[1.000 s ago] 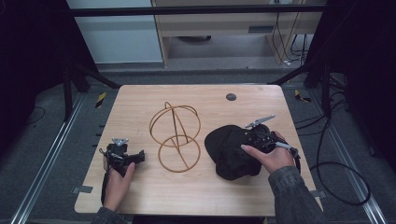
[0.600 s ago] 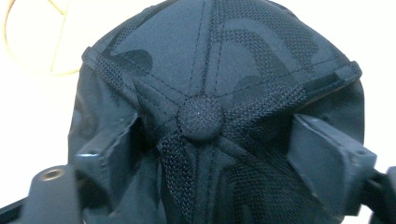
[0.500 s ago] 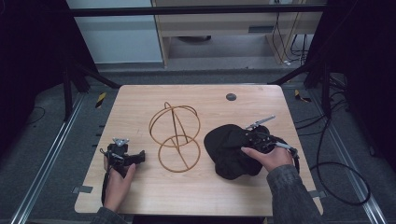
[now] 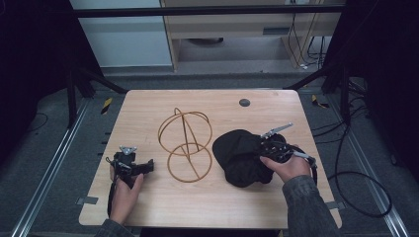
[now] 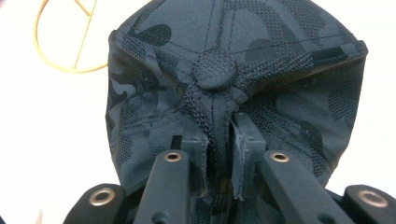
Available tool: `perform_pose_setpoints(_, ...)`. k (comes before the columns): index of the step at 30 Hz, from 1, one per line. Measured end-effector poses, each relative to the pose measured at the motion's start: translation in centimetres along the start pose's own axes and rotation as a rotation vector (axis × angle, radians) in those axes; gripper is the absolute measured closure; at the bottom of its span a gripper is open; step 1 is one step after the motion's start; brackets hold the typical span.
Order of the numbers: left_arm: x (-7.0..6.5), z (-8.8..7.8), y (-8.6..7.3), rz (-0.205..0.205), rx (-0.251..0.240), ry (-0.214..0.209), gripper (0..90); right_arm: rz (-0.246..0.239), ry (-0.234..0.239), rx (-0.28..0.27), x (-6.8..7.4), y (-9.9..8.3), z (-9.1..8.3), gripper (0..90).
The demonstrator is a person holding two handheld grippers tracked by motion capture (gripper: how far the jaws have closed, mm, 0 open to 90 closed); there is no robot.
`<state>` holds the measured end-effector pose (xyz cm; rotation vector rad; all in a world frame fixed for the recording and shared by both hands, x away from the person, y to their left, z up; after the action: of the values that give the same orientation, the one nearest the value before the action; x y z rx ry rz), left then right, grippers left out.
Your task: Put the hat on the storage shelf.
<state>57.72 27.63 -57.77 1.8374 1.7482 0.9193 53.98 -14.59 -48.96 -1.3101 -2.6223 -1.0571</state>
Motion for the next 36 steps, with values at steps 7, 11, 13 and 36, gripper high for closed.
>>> perform_pose_setpoints(7,0.0,0.0,0.0,0.002,0.001,-0.001,0.0,0.024,0.026,-0.011,0.1,0.9,-0.6,84.7)
perform_pose_setpoints(11,0.0,-0.1,0.0,0.002,0.001,-0.001,0.0,0.060,0.054,-0.026,0.1,1.6,-1.1,85.4)
perform_pose_setpoints(13,0.0,-0.1,0.0,0.002,0.001,-0.001,0.0,0.069,0.071,-0.045,0.1,2.1,-1.6,85.6)
perform_pose_setpoints(36,-0.1,-0.1,0.0,0.002,0.001,-0.002,0.0,0.173,0.092,-0.337,-0.3,6.3,-9.5,85.8)
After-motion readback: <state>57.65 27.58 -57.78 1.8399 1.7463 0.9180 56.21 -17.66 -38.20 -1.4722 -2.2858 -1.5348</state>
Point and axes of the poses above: each handheld gripper's, and its own axes: z roughly forward along the jaws, y roughly out of its top, x roughly to its left, the point moved 10 cm from there along z, roughly forward along the jaws, and after that the axes turned 12 degrees about y, right-handed, at the moved point
